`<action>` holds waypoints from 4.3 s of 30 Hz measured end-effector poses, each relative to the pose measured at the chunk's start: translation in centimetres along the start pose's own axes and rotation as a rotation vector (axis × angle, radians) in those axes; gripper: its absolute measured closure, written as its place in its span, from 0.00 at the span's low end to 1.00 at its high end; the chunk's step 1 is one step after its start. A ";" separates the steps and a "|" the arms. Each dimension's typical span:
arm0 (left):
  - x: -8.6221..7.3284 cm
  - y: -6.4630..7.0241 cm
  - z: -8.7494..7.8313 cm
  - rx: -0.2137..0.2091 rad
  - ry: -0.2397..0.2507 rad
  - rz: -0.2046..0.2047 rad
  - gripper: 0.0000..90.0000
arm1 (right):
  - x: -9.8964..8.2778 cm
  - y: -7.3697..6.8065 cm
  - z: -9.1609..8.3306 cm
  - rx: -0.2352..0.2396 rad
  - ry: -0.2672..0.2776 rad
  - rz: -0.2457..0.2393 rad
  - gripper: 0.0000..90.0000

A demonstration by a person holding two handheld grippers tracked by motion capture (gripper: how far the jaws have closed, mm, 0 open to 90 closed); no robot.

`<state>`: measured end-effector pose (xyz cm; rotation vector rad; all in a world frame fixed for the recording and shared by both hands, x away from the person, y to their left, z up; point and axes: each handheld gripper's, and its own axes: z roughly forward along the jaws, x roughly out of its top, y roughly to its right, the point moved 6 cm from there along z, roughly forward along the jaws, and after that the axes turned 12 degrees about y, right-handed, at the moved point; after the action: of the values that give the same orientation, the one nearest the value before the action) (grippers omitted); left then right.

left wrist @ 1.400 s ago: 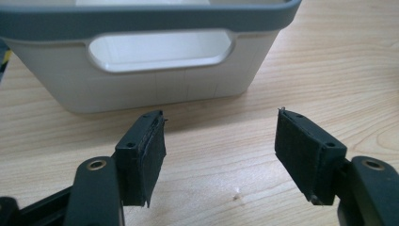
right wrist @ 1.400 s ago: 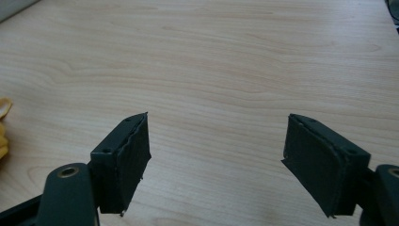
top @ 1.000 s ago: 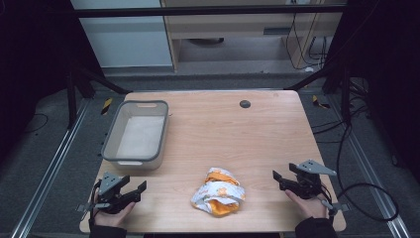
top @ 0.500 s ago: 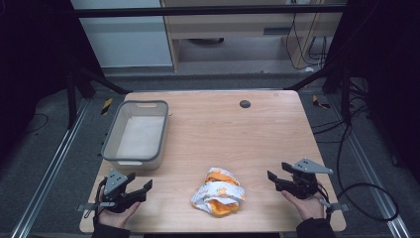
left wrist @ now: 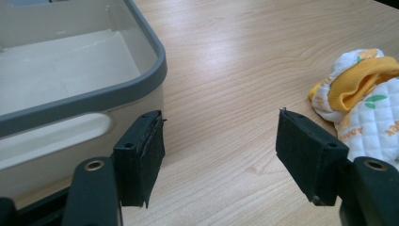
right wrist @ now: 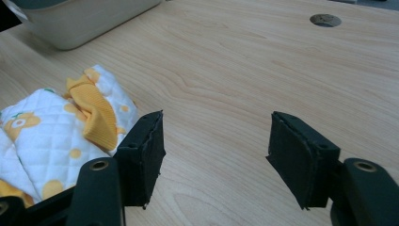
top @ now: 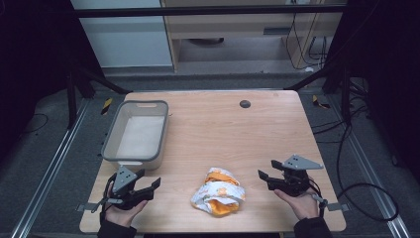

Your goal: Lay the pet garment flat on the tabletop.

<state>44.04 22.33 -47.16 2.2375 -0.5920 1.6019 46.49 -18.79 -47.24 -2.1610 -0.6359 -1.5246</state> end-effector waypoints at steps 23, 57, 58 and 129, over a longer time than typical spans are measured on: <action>1.4 3.1 2.8 -0.080 -0.006 0.047 0.43 | 0.8 -2.3 1.8 0.082 -0.017 -0.027 0.45; 0.1 8.6 8.8 -0.215 -0.128 0.098 0.45 | -1.2 -5.9 4.2 0.217 -0.102 -0.064 0.50; 0.0 8.7 8.9 -0.220 -0.133 0.097 0.45 | -1.3 -6.0 4.2 0.219 -0.102 -0.062 0.50; 0.2 10.7 9.3 -0.327 -0.177 0.115 0.99 | -0.9 -5.8 4.5 0.210 -0.064 -0.063 0.96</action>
<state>46.17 8.58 -49.68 2.1396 -0.9702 1.2546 46.20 -11.62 -49.09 -2.0544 -0.8531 -1.3575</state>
